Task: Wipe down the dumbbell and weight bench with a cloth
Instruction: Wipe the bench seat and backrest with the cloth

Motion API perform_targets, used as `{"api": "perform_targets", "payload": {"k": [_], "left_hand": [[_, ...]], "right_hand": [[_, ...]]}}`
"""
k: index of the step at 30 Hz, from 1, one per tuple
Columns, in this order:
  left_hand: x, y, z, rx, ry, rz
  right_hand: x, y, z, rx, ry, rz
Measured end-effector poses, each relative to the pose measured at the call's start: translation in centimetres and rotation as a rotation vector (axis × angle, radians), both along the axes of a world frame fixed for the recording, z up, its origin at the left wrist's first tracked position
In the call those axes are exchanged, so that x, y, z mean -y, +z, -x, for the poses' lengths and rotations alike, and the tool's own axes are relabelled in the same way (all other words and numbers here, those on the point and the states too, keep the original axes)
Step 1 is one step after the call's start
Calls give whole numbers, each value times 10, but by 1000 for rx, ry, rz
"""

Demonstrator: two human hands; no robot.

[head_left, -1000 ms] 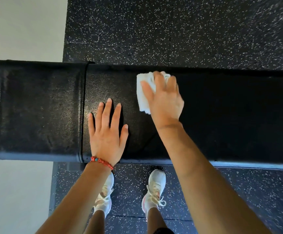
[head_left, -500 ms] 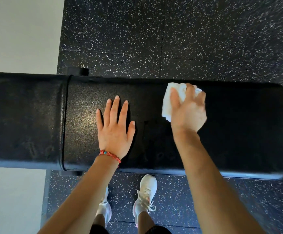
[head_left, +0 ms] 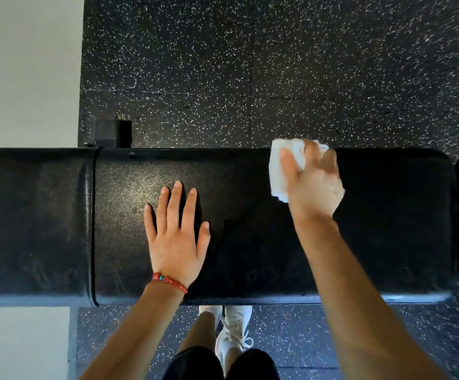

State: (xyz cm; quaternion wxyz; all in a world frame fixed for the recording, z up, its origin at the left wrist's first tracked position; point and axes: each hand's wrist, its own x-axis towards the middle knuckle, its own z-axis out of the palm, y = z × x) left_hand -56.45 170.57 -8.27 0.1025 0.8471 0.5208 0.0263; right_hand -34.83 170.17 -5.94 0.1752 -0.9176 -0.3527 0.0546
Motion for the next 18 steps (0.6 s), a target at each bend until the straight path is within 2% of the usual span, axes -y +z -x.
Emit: {"api": "perform_targets", "payload": {"k": [4, 9, 14, 18], "left_hand": [[0, -1, -1, 3, 6, -15], [0, -3, 0, 8, 6, -25], [1, -4, 0, 15, 16, -17], [4, 2, -10, 55, 31, -42]], "right_hand": [[-10, 4, 18, 6, 80, -15], [-4, -2, 8, 165, 269, -46], [29, -1, -53, 77, -21, -27], [28, 1, -51, 84, -45, -46]]}}
